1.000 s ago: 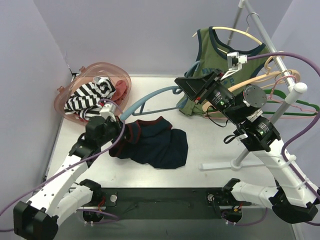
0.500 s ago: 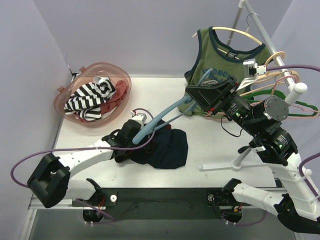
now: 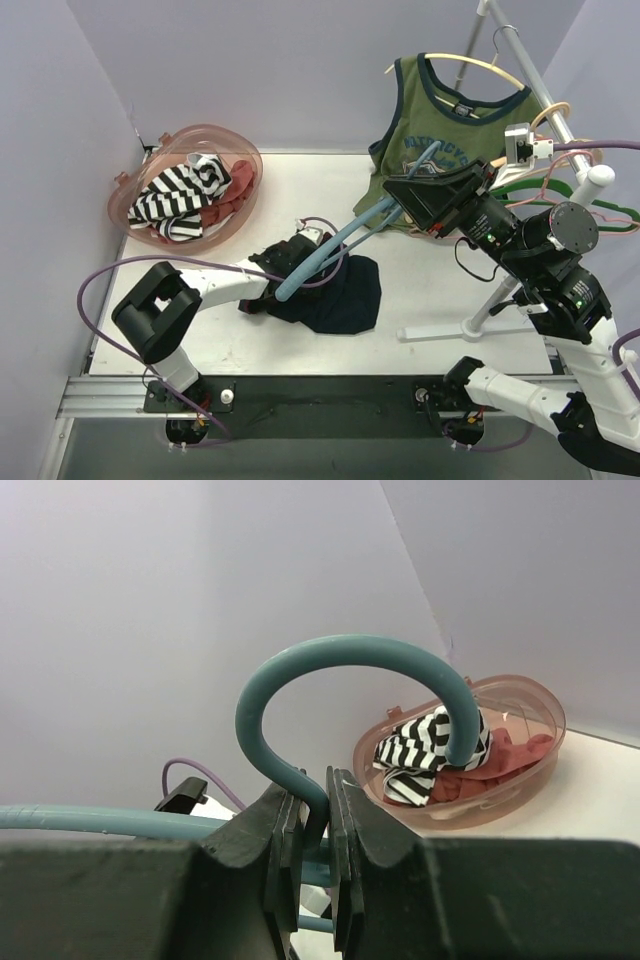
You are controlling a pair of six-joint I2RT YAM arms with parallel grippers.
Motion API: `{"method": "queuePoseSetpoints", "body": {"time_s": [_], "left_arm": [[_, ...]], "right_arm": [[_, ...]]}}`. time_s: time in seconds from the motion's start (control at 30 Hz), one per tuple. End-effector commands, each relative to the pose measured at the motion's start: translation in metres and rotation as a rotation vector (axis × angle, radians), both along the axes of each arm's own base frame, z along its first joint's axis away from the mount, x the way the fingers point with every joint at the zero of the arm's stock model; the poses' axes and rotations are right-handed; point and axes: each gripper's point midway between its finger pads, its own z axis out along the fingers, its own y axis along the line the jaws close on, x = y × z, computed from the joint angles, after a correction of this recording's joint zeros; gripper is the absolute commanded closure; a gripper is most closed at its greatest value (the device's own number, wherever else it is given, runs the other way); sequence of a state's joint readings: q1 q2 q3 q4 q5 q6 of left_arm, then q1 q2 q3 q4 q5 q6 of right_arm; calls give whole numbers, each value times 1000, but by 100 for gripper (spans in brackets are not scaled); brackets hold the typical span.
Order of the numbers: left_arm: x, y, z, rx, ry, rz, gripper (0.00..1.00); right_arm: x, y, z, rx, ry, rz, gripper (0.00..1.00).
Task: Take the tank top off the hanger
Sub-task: Pick up the tank top from the center of the board.
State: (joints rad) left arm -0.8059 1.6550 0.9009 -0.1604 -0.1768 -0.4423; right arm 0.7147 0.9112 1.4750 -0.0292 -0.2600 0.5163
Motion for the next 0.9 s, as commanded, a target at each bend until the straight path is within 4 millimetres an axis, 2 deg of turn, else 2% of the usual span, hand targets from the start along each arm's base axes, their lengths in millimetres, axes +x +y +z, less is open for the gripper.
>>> {"method": "queuePoseSetpoints", "body": {"time_s": [0.0,0.07,0.1,0.13,0.17,0.23,0.37,0.4,0.47,0.5,0.57,0.6,0.67,0.7,0.73,0.8,0.83,0.87], "left_arm": [[-7,19,-27,124,51,38,25],[-8,24,-31,141,56,60,35],[-7,25,-30,140,53,67,47],[-8,27,-30,140,52,75,79],[-7,26,-27,129,47,84,90],[-4,21,-14,95,24,86,100],[5,11,31,4,-53,91,100],[9,8,59,-52,-104,93,100],[14,9,88,-99,-173,97,100],[17,10,117,-148,-235,104,100],[22,19,146,-172,-311,124,100],[27,27,176,-213,-371,149,100],[35,42,204,-219,-438,192,100],[41,58,221,-229,-472,234,100],[47,65,243,-244,-517,248,100],[54,84,272,-269,-569,282,100],[63,101,298,-283,-620,321,100],[66,109,312,-296,-646,332,100]], "right_arm": [[-16,-10,28,52,-90,8,100],[-15,-10,27,53,-86,4,100],[-14,-11,24,51,-82,1,100],[-13,-11,23,50,-81,0,100],[-14,-12,24,53,-82,-3,100],[-13,-11,23,50,-81,-3,100],[-14,-10,19,46,-73,2,100],[-15,-10,18,47,-72,9,100],[-14,-8,13,40,-63,16,100],[-15,-8,11,40,-61,20,100],[-14,-7,6,34,-54,18,100],[-15,-8,5,35,-53,19,100],[-15,-7,0,29,-44,23,100],[-15,-6,-2,25,-40,24,100],[-16,-5,-2,23,-40,36,100],[-17,-3,-7,15,-29,48,100],[-18,-3,-7,15,-29,51,100],[-18,-2,-10,10,-23,55,100]]}}
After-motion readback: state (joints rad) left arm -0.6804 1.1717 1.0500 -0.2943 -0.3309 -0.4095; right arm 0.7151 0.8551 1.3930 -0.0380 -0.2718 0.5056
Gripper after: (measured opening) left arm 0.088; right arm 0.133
